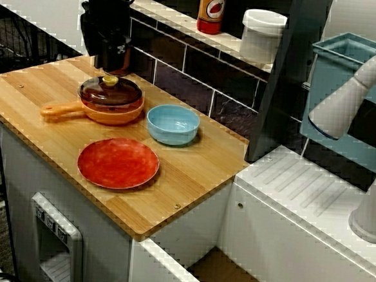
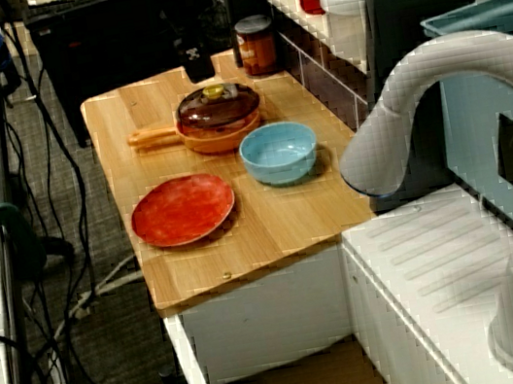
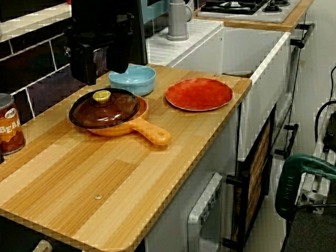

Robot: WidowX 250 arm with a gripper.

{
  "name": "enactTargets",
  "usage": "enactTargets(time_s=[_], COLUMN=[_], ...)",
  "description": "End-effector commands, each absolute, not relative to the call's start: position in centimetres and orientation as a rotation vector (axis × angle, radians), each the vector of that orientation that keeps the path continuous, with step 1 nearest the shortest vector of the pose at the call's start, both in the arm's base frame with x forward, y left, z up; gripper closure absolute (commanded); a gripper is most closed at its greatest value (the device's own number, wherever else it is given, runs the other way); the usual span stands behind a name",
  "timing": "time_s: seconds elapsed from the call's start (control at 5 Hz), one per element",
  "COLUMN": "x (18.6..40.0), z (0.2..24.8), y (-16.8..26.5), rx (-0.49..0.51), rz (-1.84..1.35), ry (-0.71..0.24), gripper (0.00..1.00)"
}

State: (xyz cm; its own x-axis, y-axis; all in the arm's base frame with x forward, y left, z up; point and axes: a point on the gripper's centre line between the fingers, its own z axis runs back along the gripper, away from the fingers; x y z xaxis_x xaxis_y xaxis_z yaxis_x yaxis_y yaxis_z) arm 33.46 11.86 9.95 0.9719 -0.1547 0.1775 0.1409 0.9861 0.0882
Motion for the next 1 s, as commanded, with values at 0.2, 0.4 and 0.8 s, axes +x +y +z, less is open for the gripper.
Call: enactTargets(time_s=[0.2, 0.4, 0.8], x=[38.9, 39.3, 38.0], z=[12.6, 12.3, 10.2], y=[11.0, 10.8, 8.4], rx=[0.109, 0.082, 0.06], rz=[-0.063, -0.079, -0.181], ry=[-0.338, -0.341, -0.291], gripper=[0.0, 0.0, 0.0])
